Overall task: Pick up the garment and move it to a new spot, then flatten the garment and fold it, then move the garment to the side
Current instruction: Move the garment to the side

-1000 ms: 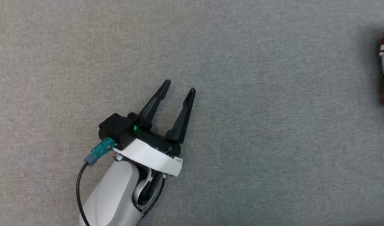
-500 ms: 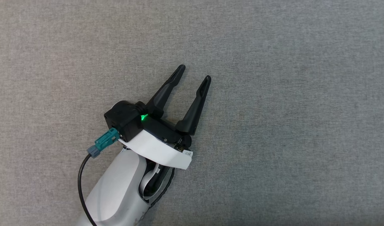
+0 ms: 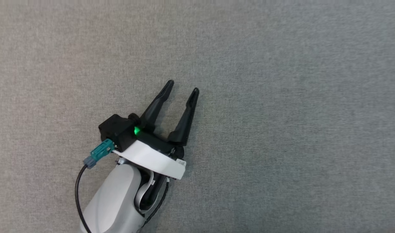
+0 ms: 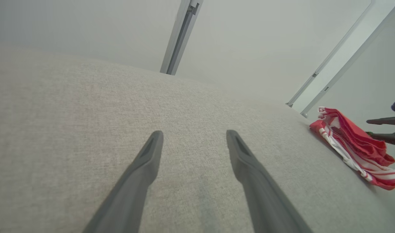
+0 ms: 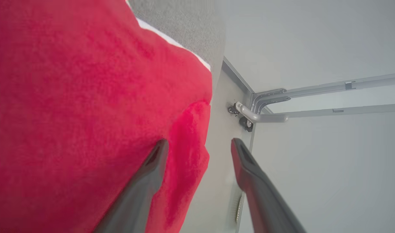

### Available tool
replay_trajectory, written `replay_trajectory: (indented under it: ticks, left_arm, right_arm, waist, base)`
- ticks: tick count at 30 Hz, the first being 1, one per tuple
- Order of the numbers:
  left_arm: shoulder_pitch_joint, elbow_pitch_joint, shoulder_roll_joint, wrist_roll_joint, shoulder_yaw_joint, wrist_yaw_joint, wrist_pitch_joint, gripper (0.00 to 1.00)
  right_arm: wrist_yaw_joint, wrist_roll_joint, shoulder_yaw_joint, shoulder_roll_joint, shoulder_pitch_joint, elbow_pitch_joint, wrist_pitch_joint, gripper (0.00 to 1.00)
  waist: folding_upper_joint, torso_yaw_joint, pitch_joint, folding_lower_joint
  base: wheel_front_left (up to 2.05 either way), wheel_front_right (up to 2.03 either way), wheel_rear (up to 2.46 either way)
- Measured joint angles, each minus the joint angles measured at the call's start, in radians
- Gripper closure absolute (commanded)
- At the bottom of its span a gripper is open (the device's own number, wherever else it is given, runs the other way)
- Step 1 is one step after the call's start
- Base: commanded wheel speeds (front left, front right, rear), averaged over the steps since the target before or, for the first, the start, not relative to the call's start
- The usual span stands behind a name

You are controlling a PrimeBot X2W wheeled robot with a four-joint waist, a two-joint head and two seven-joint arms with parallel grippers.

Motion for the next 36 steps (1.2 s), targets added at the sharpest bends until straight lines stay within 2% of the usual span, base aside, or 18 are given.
replay_trajectory:
  ticks: [6, 7, 8, 9, 10, 14, 18, 28, 33, 36]
  left_arm:
    - [0.051, 0.009, 0.001, 0.011, 0.063, 0.003, 0.001, 0.00]
    - [0.063, 0.009, 0.001, 0.014, 0.076, 0.004, 0.001, 0.00]
    - [0.088, 0.008, 0.001, 0.018, 0.100, 0.007, 0.001, 0.00]
    - [0.096, 0.007, 0.001, 0.020, 0.110, 0.007, 0.001, 0.00]
    - [0.096, 0.007, 0.001, 0.020, 0.110, 0.007, 0.001, 0.00]
    - [0.139, -0.004, 0.000, 0.040, 0.162, 0.016, 0.001, 0.00]
    - [0.187, -0.026, 0.002, 0.065, 0.219, 0.031, 0.001, 0.00]
    - [0.302, -0.092, 0.002, 0.084, 0.351, 0.103, 0.001, 0.00]
    - [0.351, -0.141, 0.002, 0.100, 0.382, 0.108, 0.001, 0.00]
    - [0.373, -0.140, 0.001, 0.096, 0.381, 0.108, 0.001, 0.00]
  right_arm:
    - [0.000, -0.074, 0.009, 0.087, -0.049, -0.060, -0.015, 0.00]
    - [0.000, -0.082, 0.013, 0.115, -0.058, -0.074, -0.022, 0.00]
    - [0.000, -0.099, 0.017, 0.181, -0.080, -0.099, -0.055, 0.00]
    - [0.000, -0.104, 0.017, 0.212, -0.091, -0.110, -0.074, 0.00]
    - [0.000, -0.104, 0.017, 0.212, -0.091, -0.110, -0.074, 0.00]
    - [0.000, -0.077, 0.012, 0.364, -0.111, -0.159, -0.161, 0.00]
    - [0.000, -0.067, -0.007, 0.488, -0.102, -0.197, -0.251, 0.00]
    - [0.000, -0.070, -0.074, 0.788, 0.092, -0.237, -0.396, 0.00]
    - [0.000, -0.086, -0.123, 0.890, 0.180, -0.240, -0.424, 0.00]
    - [0.000, -0.117, -0.139, 0.930, 0.225, -0.237, -0.435, 0.00]
  waist:
    - [0.0000, -0.026, -0.084, 0.0000]
    - [0.0000, -0.031, -0.100, 0.0000]
    - [0.0000, -0.042, -0.133, 0.0000]
    - [0.0000, -0.047, -0.149, 0.0000]
    - [0.0000, -0.047, -0.149, 0.0000]
    - [0.0000, -0.064, -0.217, 0.0000]
    - [0.0000, -0.073, -0.280, 0.0000]
    - [0.0000, -0.060, -0.391, 0.0000]
    - [0.0000, -0.044, -0.409, 0.0000]
    - [0.0000, -0.033, -0.422, 0.0000]
  base:
    - [0.00, 0.00, 0.00]
    - [0.00, 0.00, 0.00]
    - [0.00, 0.00, 0.00]
    - [0.00, 0.00, 0.00]
    - [0.00, 0.00, 0.00]
    - [0.00, 0.00, 0.00]
    - [0.00, 0.00, 0.00]
    - [0.00, 0.00, 0.00]
    - [0.00, 0.00, 0.00]
    - [0.00, 0.00, 0.00]
